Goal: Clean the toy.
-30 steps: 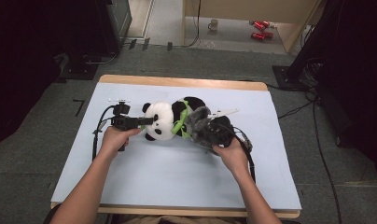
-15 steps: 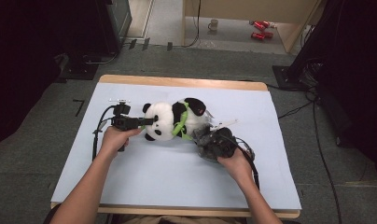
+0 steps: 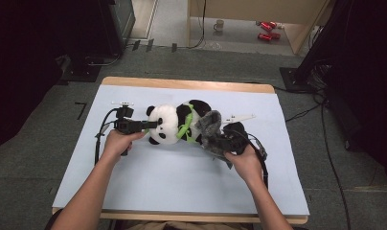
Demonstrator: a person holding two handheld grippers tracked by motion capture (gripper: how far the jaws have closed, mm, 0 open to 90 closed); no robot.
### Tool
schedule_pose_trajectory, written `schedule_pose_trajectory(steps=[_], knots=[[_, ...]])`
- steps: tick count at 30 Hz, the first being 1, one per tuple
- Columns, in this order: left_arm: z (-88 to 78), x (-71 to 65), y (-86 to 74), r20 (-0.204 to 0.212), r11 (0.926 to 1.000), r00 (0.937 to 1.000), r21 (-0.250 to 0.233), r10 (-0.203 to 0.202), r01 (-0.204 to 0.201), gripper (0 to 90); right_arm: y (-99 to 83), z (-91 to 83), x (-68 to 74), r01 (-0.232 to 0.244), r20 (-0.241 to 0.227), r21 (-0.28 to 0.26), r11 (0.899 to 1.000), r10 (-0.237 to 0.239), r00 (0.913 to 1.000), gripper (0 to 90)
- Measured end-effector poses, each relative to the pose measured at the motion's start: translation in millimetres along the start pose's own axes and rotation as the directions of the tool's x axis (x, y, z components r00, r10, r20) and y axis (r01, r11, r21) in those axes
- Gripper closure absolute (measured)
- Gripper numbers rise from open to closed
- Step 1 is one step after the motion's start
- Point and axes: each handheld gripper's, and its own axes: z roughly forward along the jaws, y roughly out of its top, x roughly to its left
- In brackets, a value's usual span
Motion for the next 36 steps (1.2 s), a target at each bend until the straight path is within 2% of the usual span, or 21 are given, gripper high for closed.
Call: schedule_pose_trajectory(steps=[5, 8, 16, 21, 23, 25, 29, 31, 33, 36], knots=[[-0.2, -0.8, -0.3, -0.002, 1.0000, 1.0000, 0.001, 0.008, -0.008, 62.3, 2.1, 27.0, 1.3, 0.009, 0.014, 0.032, 0.999, -0.009, 0.9999, 80.6], [0.0, -1.2, -0.6, -0.005, 0.9999, 0.9999, 0.001, 0.012, -0.012, 62.1, -2.0, 35.9, 0.5, 0.011, 0.008, 0.045, 0.999, -0.011, 0.9999, 80.6], [0.6, -1.6, -0.7, -0.005, 0.9998, 0.9998, 0.004, 0.019, -0.019, 61.2, -24.5, 37.4, -4.8, 0.000, 0.020, 0.126, 0.992, -0.002, 0.9998, 80.6], [0.8, -0.3, -0.3, -0.006, 1.0000, 1.0000, -0.001, 0.001, -0.001, 61.0, -34.0, 34.4, -10.3, -0.014, 0.028, 0.194, 0.981, 0.009, 0.9996, 80.6], [0.6, -0.2, -0.1, -0.007, 1.0000, 1.0000, -0.001, -0.007, 0.007, 61.0, -34.7, 29.2, -12.8, -0.027, 0.026, 0.186, 0.982, 0.023, 0.9994, 80.6], [0.3, -0.1, 0.5, -0.008, 0.9999, 0.9999, 0.001, -0.013, 0.013, 61.2, -32.6, 21.7, -12.3, -0.037, 0.013, 0.156, 0.987, 0.035, 0.9993, 80.7], [-0.4, -1.2, 0.8, -0.008, 0.9999, 0.9999, -0.003, -0.015, 0.015, 61.4, -19.7, 10.5, 1.7, -0.023, -0.033, 0.078, 0.997, 0.026, 0.9991, 80.7], [-1.8, -2.8, 1.1, -0.007, 0.9999, 0.9999, -0.003, -0.013, 0.013, 61.3, -12.4, 12.3, 11.9, -0.009, -0.053, 0.058, 0.998, 0.012, 0.9985, 80.6], [-3.4, -4.3, 0.7, -0.007, 0.9999, 1.0000, -0.008, 0.006, -0.006, 60.1, -7.0, 18.8, 18.3, 0.001, -0.052, 0.055, 0.998, 0.002, 0.9987, 80.5], [-6.1, -5.3, 0.9, -0.006, 0.9987, 0.9990, -0.024, 0.045, -0.045, 57.4, -0.6, 35.7, 19.4, 0.005, -0.009, 0.061, 0.998, -0.004, 0.9999, 80.4]])
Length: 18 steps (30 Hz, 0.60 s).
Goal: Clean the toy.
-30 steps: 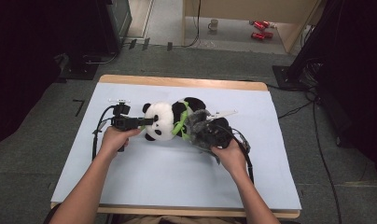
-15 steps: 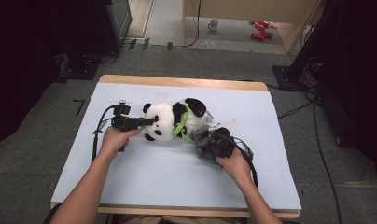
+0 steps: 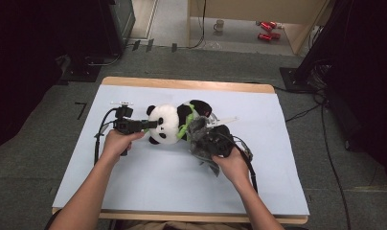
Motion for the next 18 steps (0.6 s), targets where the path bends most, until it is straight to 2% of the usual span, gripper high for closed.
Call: schedule_pose_trajectory(steps=[1, 3, 4, 6, 9, 12, 13, 16, 18], knots=[[-0.8, -0.3, 0.2, -0.001, 0.9999, 0.9999, -0.008, 0.011, -0.011, 55.9, 1.2, 5.1, -1.7, 0.007, 0.016, 0.002, 1.000, -0.007, 0.9998, 80.4], [-4.1, -1.5, 2.4, -0.010, 0.9983, 0.9984, -0.014, 0.056, -0.057, 51.9, 2.3, 12.4, -6.7, -0.027, 0.003, 0.004, 1.000, 0.027, 0.9996, 80.4], [-5.9, -2.7, 4.2, -0.017, 0.9964, 0.9964, -0.017, 0.083, -0.084, 49.5, 2.6, 14.2, -8.4, -0.028, 0.000, 0.001, 1.000, 0.028, 0.9996, 80.5], [-10.7, -5.4, 9.2, -0.036, 0.9891, 0.9888, -0.019, 0.145, -0.146, 45.4, 3.0, 14.4, -9.2, -0.025, -0.001, 0.003, 1.000, 0.025, 0.9997, 80.5], [-19.3, -8.2, 19.6, -0.049, 0.9780, 0.9770, -0.010, 0.208, -0.208, 41.8, 2.2, 12.7, -10.4, -0.009, 0.008, 0.011, 1.000, 0.009, 0.9999, 80.5], [-24.5, -10.6, 32.2, -0.035, 0.9735, 0.9729, 0.004, 0.229, -0.229, 35.7, 1.3, 11.5, -12.6, -0.001, 0.019, 0.018, 1.000, 0.001, 0.9998, 80.5], [-24.5, -12.0, 35.8, -0.030, 0.9705, 0.9700, 0.008, 0.241, -0.241, 33.8, 1.1, 10.7, -14.1, -0.002, 0.025, 0.018, 1.000, 0.002, 0.9997, 80.5], [-21.8, -17.5, 44.4, -0.031, 0.9552, 0.9549, 0.028, 0.295, -0.294, 31.7, 0.5, 8.4, -19.5, 0.008, 0.049, 0.021, 1.000, -0.009, 0.9988, 80.5], [-16.5, -21.9, 47.1, -0.007, 0.9502, 0.9513, 0.051, 0.308, -0.307, 30.4, -0.1, 6.7, -24.5, -0.006, 0.060, 0.025, 1.000, 0.004, 0.9982, 80.5]])
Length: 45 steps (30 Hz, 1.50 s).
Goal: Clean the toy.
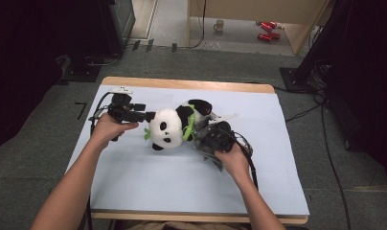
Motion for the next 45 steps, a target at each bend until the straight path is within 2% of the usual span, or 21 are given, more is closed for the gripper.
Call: schedule_pose_trajectory(steps=[4, 6, 10, 12, 14, 15, 17, 20, 23, 26, 29, 30, 33, 34, 36, 37, 38, 39, 40, 43, 45], knots=[[13.7, -13.5, 1.7, 0.059, 0.9965, 0.9969, 0.062, 0.052, -0.055, 29.2, -0.7, 0.1, -11.4, -0.013, 0.026, 0.001, 1.000, 0.013, 0.9996, 80.4], [18.8, -18.9, 1.6, 0.095, 0.9943, 0.9936, 0.081, 0.061, -0.069, 28.6, -0.3, 0.4, -16.4, -0.014, 0.036, -0.009, 1.000, 0.014, 0.9992, 80.4], [24.3, -24.7, 2.2, 0.145, 0.9905, 0.9879, 0.118, 0.054, -0.071, 27.0, 0.6, 1.4, -21.3, -0.027, 0.038, -0.017, 0.999, 0.028, 0.9989, 80.4], [29.7, -28.8, 0.5, 0.188, 0.9835, 0.9802, 0.156, 0.062, -0.092, 26.7, 0.9, 2.2, -21.8, -0.026, 0.036, -0.019, 0.999, 0.026, 0.9990, 80.4], [36.8, -32.8, -2.7, 0.194, 0.9739, 0.9782, 0.197, 0.073, -0.112, 23.3, 1.1, 2.3, -21.7, -0.022, 0.031, -0.027, 0.999, 0.023, 0.9993, 80.4], [39.8, -34.0, -5.1, 0.195, 0.9720, 0.9779, 0.205, 0.075, -0.116, 22.7, 1.4, 2.1, -21.3, -0.021, 0.030, -0.030, 0.999, 0.022, 0.9993, 80.4], [39.5, -34.1, -7.4, 0.197, 0.9745, 0.9776, 0.194, 0.074, -0.113, 26.7, 1.6, 2.8, -20.9, -0.019, 0.033, -0.027, 0.999, 0.020, 0.9993, 80.5], [37.9, -36.5, -11.5, 0.186, 0.9766, 0.9787, 0.179, 0.086, -0.120, 41.0, 1.8, 2.0, -21.9, -0.025, 0.027, -0.034, 0.999, 0.026, 0.9993, 80.5], [35.4, -38.3, -14.1, 0.174, 0.9798, 0.9820, 0.171, 0.074, -0.104, 53.0, 2.9, -3.8, -20.2, -0.039, 0.016, -0.061, 0.997, 0.040, 0.9991, 80.5], [32.5, -39.4, -15.8, 0.153, 0.9875, 0.9873, 0.144, 0.042, -0.065, 60.9, 6.1, -17.5, -14.8, -0.042, 0.003, -0.108, 0.993, 0.043, 0.9991, 80.5], [30.3, -41.4, -16.8, 0.144, 0.9953, 0.9895, 0.094, 0.009, -0.023, 64.7, 12.9, -35.5, -6.2, -0.046, -0.039, -0.177, 0.983, 0.040, 0.9984, 80.5], [29.9, -41.4, -16.7, 0.144, 0.9969, 0.9895, 0.078, -0.013, 0.001, 65.4, 16.1, -40.8, -2.2, -0.042, -0.050, -0.193, 0.980, 0.033, 0.9982, 80.5], [29.9, -44.2, -17.1, 0.132, 0.9986, 0.9908, 0.046, -0.031, 0.025, 67.3, 25.9, -52.5, 10.7, -0.015, -0.078, -0.234, 0.972, -0.003, 0.9970, 80.5], [28.7, -44.6, -17.5, 0.131, 0.9991, 0.9906, 0.021, -0.040, 0.038, 67.9, 28.9, -54.9, 14.7, -0.006, -0.088, -0.245, 0.969, -0.016, 0.9960, 80.5], [26.2, -44.1, -18.1, 0.127, 0.9970, 0.9894, -0.024, -0.070, 0.074, 69.2, 33.7, -57.3, 23.7, 0.008, -0.107, -0.254, 0.967, -0.036, 0.9937, 80.5], [25.3, -44.4, -18.4, 0.109, 0.9967, 0.9917, -0.035, -0.069, 0.074, 69.5, 35.0, -57.4, 27.1, 0.016, -0.110, -0.256, 0.967, -0.046, 0.9928, 80.5], [24.3, -45.2, -19.1, 0.070, 0.9973, 0.9959, -0.041, -0.058, 0.061, 69.9, 37.0, -56.8, 32.7, 0.027, -0.118, -0.256, 0.966, -0.059, 0.9913, 80.5], [23.7, -44.4, -20.3, 0.058, 0.9958, 0.9957, -0.052, -0.073, 0.076, 70.3, 38.3, -55.4, 36.6, 0.036, -0.125, -0.255, 0.966, -0.069, 0.9898, 80.5], [22.2, -42.6, -21.8, 0.048, 0.9934, 0.9951, -0.071, -0.087, 0.090, 70.6, 39.3, -53.9, 40.5, 0.044, -0.130, -0.253, 0.967, -0.079, 0.9884, 80.5], [18.5, -40.7, -27.4, -0.015, 0.9817, 0.9918, -0.145, -0.127, 0.123, 71.5, 40.9, -47.5, 51.9, 0.056, -0.155, -0.247, 0.967, -0.097, 0.9831, 80.5], [19.7, -38.2, -30.2, -0.027, 0.9766, 0.9870, -0.151, -0.159, 0.153, 71.3, 41.9, -41.9, 59.7, 0.066, -0.171, -0.243, 0.968, -0.110, 0.9791, 80.5]])
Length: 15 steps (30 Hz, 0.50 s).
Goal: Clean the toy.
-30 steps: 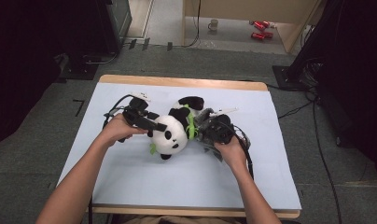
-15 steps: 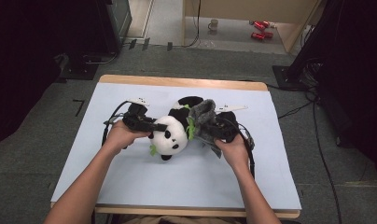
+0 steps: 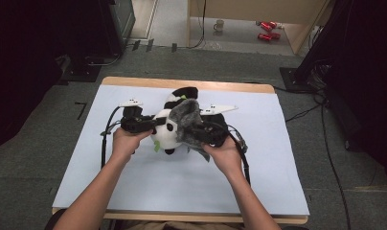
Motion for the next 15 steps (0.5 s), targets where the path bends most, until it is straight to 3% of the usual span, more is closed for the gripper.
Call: schedule_pose_trajectory(steps=[7, 10, 15], knots=[[3.1, -2.5, 0.1, 0.002, 0.9976, 1.0000, 0.069, 0.001, -0.001, 69.1, -4.7, 32.9, 19.2, 0.028, -0.059, 0.051, 0.998, -0.025, 0.9979, 80.6], [3.6, -3.7, 0.6, -0.003, 0.9970, 1.0000, 0.077, -0.002, 0.002, 69.0, -9.3, 50.9, 26.6, 0.054, -0.069, 0.081, 0.995, -0.048, 0.9964, 80.6], [4.2, -3.8, 1.0, -0.004, 0.9965, 1.0000, 0.084, -0.008, 0.009, 69.3, -19.5, 74.6, 31.8, 0.055, -0.077, 0.125, 0.991, -0.046, 0.9960, 80.8]])
